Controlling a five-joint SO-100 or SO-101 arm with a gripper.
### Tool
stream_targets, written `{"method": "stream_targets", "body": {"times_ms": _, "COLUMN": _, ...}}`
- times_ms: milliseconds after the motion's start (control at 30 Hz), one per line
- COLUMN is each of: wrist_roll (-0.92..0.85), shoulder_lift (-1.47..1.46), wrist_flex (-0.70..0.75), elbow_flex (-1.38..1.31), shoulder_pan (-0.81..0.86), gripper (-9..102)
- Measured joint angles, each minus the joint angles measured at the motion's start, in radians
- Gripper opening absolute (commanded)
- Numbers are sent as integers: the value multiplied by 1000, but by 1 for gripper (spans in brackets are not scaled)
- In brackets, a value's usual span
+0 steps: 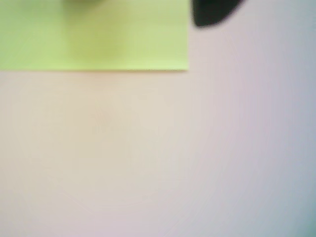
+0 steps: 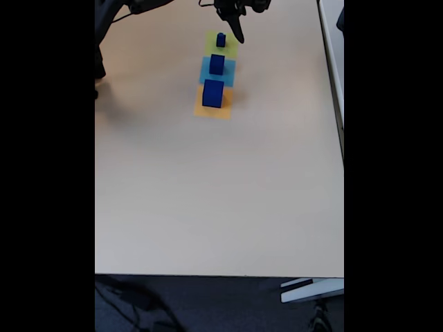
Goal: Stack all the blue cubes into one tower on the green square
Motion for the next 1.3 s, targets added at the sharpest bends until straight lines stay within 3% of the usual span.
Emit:
{"method": "stream_targets", "body": {"times_ms": 700, "wrist_roll": 17, "shoulder_lift": -69, "wrist_flex": 0, "elbow_flex": -32, "shoulder_pan": -91, "gripper": 40}}
{"method": "stream_targets", "body": {"times_ms": 1033, "wrist_roll": 23, "shoulder_lift": -61, "wrist_flex": -160, "elbow_flex": 235, "shoulder_pan": -126, "gripper": 39}}
{"method": "stream_targets", "body": {"times_ms": 1300, "wrist_roll": -21, "shoulder_lift": -8, "wrist_flex": -181, "elbow_flex": 298, "shoulder_pan": -120, "gripper": 40}}
